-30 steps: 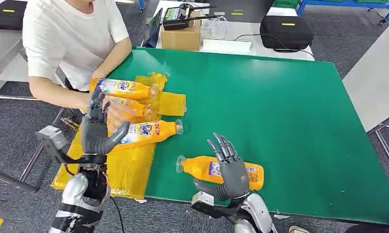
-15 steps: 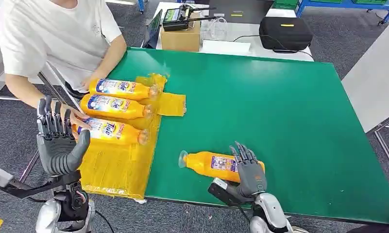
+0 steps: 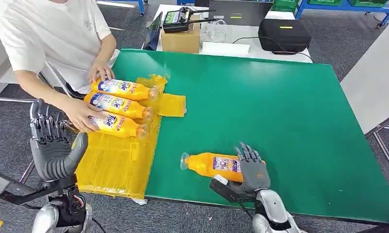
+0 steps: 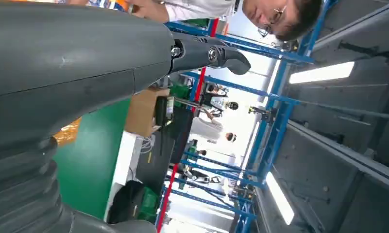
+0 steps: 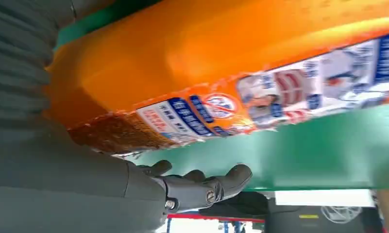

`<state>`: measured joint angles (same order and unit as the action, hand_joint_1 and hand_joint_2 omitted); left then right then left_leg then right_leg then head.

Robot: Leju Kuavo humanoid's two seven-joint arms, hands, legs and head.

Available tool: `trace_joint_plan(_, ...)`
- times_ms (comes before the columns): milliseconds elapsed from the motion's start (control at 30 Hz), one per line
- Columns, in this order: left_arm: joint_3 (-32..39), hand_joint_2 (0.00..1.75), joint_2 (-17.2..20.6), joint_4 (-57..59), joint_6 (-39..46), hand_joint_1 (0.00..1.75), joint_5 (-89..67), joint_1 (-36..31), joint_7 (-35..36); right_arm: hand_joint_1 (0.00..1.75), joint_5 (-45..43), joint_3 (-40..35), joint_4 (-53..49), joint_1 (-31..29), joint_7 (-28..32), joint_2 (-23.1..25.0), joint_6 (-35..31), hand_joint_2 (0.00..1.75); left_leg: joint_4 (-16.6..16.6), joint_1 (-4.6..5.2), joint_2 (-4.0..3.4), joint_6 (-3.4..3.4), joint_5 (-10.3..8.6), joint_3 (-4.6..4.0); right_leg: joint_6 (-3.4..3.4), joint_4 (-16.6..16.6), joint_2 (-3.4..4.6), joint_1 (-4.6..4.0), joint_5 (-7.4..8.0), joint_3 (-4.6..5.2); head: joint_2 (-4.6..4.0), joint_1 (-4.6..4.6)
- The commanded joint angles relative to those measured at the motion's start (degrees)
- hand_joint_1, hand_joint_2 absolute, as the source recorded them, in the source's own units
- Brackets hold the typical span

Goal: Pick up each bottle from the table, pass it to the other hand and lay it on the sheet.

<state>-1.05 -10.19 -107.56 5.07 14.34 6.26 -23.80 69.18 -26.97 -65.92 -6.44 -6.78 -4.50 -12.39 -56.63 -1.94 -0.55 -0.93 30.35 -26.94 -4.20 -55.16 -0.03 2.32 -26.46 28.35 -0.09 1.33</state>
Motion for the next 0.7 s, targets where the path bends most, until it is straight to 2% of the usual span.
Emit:
trace_joint_plan(33,-1.33,1.75,0.46,1.57,-1.48,0.0,1.33,0.28,3.8,0.0,1.76,-1.99,-3.6,1.9,-2.28,-4.73,2.76,1.75,0.06,0.0,0.14,0.11,-0.02,-0.01,0.16,0.08,-0.11,-0.03,0.0,-0.04,0.0,0.02)
trace_joint_plan(300,-2.74,1.75,0.6,4.46,-2.09,0.0,2.48,-1.84,6.36,0.0,0.99,-1.91,-2.06,-3.06,-3.05,-6.59,5.1,1.75,0.11,0.01,0.06,0.16,-0.08,-0.1,0.26,0.12,-0.01,-0.05,0.08,0.08,0.0,0.02)
trace_joint_plan(567,-3.36,1.75,1.14,4.13,-5.29,0.0,2.86,-0.53,6.4,0.0,-0.51,-0.34,-3.43,-2.59,-6.76,-8.64,9.25,1.75,0.21,0.02,0.11,0.23,-0.1,-0.12,0.35,0.23,-0.05,-0.06,0.1,0.07,0.0,0.02)
trace_joint_plan(700,-3.75,1.75,1.19,4.92,-5.74,0.0,2.69,-1.01,6.56,0.0,-2.31,0.42,-2.05,-3.03,-6.47,-9.97,11.2,1.75,0.12,0.03,0.21,0.17,-0.09,-0.14,0.24,0.15,-0.17,-0.03,0.06,0.04,0.0,0.02)
